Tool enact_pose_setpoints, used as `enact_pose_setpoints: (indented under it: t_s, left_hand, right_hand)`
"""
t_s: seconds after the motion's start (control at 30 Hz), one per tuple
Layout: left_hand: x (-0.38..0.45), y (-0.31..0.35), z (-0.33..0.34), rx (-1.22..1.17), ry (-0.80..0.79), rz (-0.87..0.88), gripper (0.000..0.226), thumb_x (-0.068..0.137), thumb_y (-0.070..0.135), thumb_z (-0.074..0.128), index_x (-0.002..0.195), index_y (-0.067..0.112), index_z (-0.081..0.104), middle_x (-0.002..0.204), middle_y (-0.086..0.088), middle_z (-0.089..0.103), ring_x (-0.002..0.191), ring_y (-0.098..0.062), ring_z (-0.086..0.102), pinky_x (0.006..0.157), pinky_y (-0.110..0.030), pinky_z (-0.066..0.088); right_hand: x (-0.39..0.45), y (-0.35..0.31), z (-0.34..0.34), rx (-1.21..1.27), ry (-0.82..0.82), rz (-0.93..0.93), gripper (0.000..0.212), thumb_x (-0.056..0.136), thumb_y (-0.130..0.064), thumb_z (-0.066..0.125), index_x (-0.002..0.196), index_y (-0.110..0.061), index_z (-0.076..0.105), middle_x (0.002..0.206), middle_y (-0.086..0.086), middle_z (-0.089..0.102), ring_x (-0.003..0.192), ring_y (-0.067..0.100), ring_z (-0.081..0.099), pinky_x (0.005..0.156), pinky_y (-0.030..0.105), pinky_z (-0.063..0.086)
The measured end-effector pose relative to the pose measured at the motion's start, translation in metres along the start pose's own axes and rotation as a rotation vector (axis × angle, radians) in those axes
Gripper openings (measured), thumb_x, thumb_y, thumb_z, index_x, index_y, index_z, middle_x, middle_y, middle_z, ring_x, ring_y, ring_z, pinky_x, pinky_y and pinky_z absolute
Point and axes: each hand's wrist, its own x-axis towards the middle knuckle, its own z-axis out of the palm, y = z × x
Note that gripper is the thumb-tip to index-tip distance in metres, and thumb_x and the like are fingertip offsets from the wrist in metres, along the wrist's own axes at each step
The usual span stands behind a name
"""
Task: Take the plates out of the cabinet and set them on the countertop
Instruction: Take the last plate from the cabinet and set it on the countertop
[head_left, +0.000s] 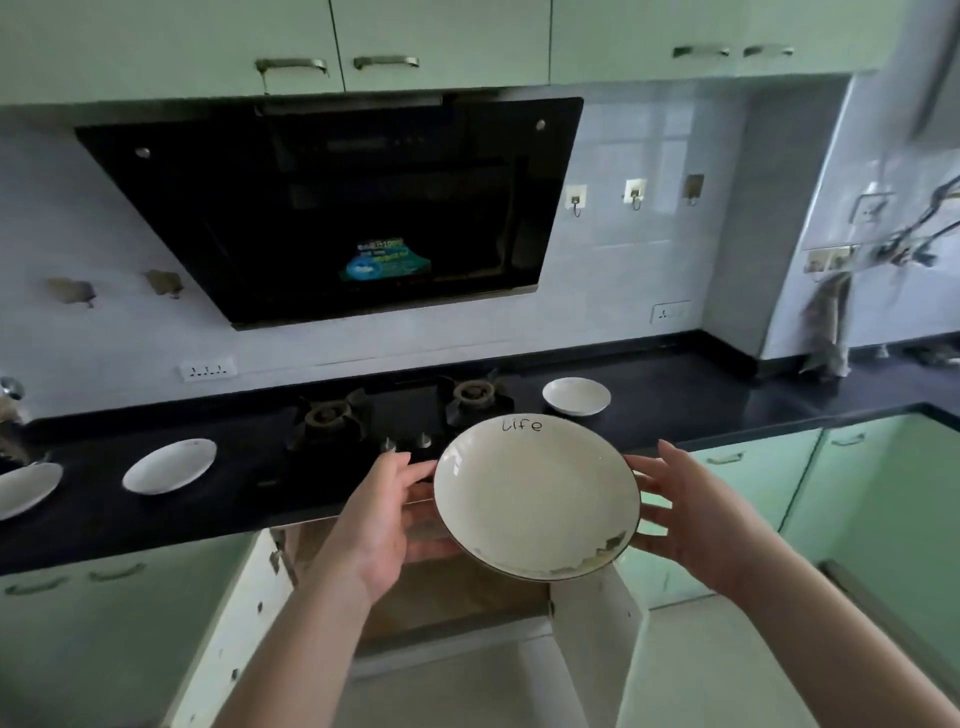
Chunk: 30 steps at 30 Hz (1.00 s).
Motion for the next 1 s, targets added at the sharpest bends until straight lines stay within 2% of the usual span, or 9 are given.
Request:
enact_pose_setpoints:
  t_s: [0.1, 0.17, 0.3, 0.43, 0.57, 0.8, 1.0]
  left_hand:
    - [0.0, -0.009, 0.051, 0.026, -0.056, -0.009, 0.047, 0.102, 0.042, 0.029, 0.123, 0.011, 0.059, 0.117, -0.016, 0.065, 0.098, -0.03, 0.067, 0.059, -0.041, 0.059]
    - [0.0, -0.018, 0.09, 0.035, -0.093, -0.012, 0.048, 0.102, 0.041, 0.029, 0.124, 0.011, 0.059, 0.119, -0.016, 0.065, 0.105, -0.032, 0.064, 0.059, -0.042, 0.059]
    - [0.005, -0.042, 0.177, 0.056, -0.165, -0.052, 0.051, 0.102, 0.041, 0.028, 0.115, 0.01, 0.065, 0.113, -0.016, 0.069, 0.105, -0.032, 0.064, 0.058, -0.042, 0.059]
    - [0.013, -0.072, 0.27, 0.086, -0.258, -0.088, 0.053, 0.101, 0.043, 0.028, 0.117, 0.01, 0.068, 0.115, -0.016, 0.069, 0.108, -0.032, 0.063, 0.061, -0.044, 0.058]
    - [0.011, -0.098, 0.343, 0.096, -0.319, -0.129, 0.052, 0.101, 0.042, 0.03, 0.111, 0.014, 0.072, 0.11, -0.015, 0.07, 0.102, -0.029, 0.065, 0.06, -0.044, 0.058]
    - [0.022, -0.121, 0.415, 0.132, -0.344, -0.153, 0.052, 0.1, 0.04, 0.028, 0.124, 0.012, 0.065, 0.12, -0.017, 0.066, 0.107, -0.029, 0.062, 0.063, -0.044, 0.058]
    - [0.059, -0.126, 0.441, 0.119, -0.333, -0.149, 0.052, 0.101, 0.039, 0.028, 0.12, 0.012, 0.067, 0.12, -0.009, 0.069, 0.108, -0.03, 0.062, 0.063, -0.045, 0.058]
  right_hand:
    - [-0.015, -0.009, -0.052, 0.031, 0.061, -0.021, 0.047, 0.101, -0.048, 0.036, 0.117, -0.016, 0.067, 0.115, 0.008, 0.067, 0.099, 0.029, 0.065, 0.068, 0.038, 0.055]
    - [-0.025, -0.013, -0.091, 0.082, 0.089, -0.034, 0.047, 0.1, -0.047, 0.037, 0.115, -0.015, 0.069, 0.113, 0.008, 0.068, 0.096, 0.028, 0.065, 0.068, 0.039, 0.054]
    - [-0.048, -0.021, -0.178, 0.154, 0.153, -0.052, 0.047, 0.1, -0.046, 0.037, 0.114, -0.013, 0.069, 0.105, 0.006, 0.068, 0.083, 0.024, 0.065, 0.065, 0.038, 0.053]
    - [-0.069, -0.028, -0.271, 0.226, 0.239, -0.066, 0.048, 0.1, -0.044, 0.037, 0.12, -0.01, 0.064, 0.113, 0.009, 0.063, 0.087, 0.028, 0.061, 0.071, 0.042, 0.054]
    - [-0.084, -0.035, -0.341, 0.231, 0.296, -0.071, 0.049, 0.1, -0.044, 0.036, 0.125, -0.01, 0.061, 0.118, 0.012, 0.06, 0.094, 0.031, 0.058, 0.074, 0.044, 0.052]
    - [-0.07, -0.038, -0.409, 0.265, 0.322, -0.067, 0.048, 0.099, -0.046, 0.035, 0.123, -0.014, 0.062, 0.12, 0.009, 0.063, 0.099, 0.028, 0.06, 0.073, 0.044, 0.052]
    - [-0.027, -0.04, -0.434, 0.299, 0.313, -0.054, 0.046, 0.1, -0.044, 0.036, 0.12, -0.014, 0.063, 0.109, 0.007, 0.066, 0.093, 0.028, 0.061, 0.069, 0.042, 0.052]
